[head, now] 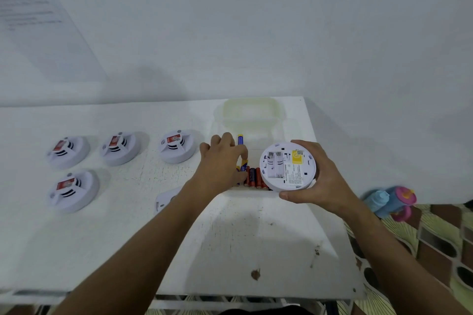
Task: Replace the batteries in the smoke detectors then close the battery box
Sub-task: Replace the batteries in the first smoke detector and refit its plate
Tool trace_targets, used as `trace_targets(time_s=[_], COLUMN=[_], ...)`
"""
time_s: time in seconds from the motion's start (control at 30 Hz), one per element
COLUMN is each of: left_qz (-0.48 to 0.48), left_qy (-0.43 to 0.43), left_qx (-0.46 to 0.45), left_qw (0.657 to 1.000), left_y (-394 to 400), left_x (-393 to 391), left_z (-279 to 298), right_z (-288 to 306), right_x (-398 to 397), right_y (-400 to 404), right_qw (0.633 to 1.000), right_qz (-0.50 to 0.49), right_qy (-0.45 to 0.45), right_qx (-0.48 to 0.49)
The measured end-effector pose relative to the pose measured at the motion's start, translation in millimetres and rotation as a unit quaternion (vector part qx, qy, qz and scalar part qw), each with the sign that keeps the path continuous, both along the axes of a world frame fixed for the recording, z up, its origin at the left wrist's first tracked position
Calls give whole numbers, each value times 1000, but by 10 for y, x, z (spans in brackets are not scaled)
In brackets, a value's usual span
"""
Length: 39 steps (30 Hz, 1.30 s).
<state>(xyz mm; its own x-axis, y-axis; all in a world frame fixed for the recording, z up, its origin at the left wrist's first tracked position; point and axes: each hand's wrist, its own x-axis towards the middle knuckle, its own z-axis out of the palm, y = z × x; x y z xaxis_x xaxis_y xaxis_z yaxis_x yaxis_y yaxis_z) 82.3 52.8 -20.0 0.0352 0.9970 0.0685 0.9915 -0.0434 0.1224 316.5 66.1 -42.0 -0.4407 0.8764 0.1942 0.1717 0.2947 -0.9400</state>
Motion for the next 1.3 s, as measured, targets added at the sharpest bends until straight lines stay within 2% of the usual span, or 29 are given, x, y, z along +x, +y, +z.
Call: trace_targets(time_s=[0.3,0.37,0.43,0.53,0.6,0.67,0.8,0.9,0.97,1.03,1.17,1.3], left_qz=[23,32,35,25,-2,-25,-97,-169,-186,-167,-42,4], left_qy=[-185,-259,-350,-415,-416,-381,-245,-150,-157,-212,-369,-363], left_qx=[-7,45,106,139,133,131,204,245,223,183,54,-54], left_qw=[982,964,930,899,900,915,943,943,944,945,927,930], left_y=[-50,-87,-145,-223,-279,-327,-362,-348,-339,-342,-336,-273], left_x=[-12,-16,28,124,158,150,100,72,38,33,33,-47], left_z=[21,118,304,580,635,583,444,360,327,324,422,543], right_z=[26,22,41,114,159,190,199,181,170,173,182,198], right_x=[-15,-19,-42,-107,-152,-184,-198,-211,-233,-249,-262,-285], right_y=[4,11,16,36,51,58,79,106,129,148,182,172], right_qw=[1000,1000,1000,1000,1000,1000,1000,1000,1000,1000,999,999], right_qz=[0,-1,5,20,23,19,7,3,2,2,17,32], right_qy=[4,5,3,6,9,15,23,22,20,26,28,31], right_qx=[-4,-7,-6,3,14,12,3,6,12,9,9,17])
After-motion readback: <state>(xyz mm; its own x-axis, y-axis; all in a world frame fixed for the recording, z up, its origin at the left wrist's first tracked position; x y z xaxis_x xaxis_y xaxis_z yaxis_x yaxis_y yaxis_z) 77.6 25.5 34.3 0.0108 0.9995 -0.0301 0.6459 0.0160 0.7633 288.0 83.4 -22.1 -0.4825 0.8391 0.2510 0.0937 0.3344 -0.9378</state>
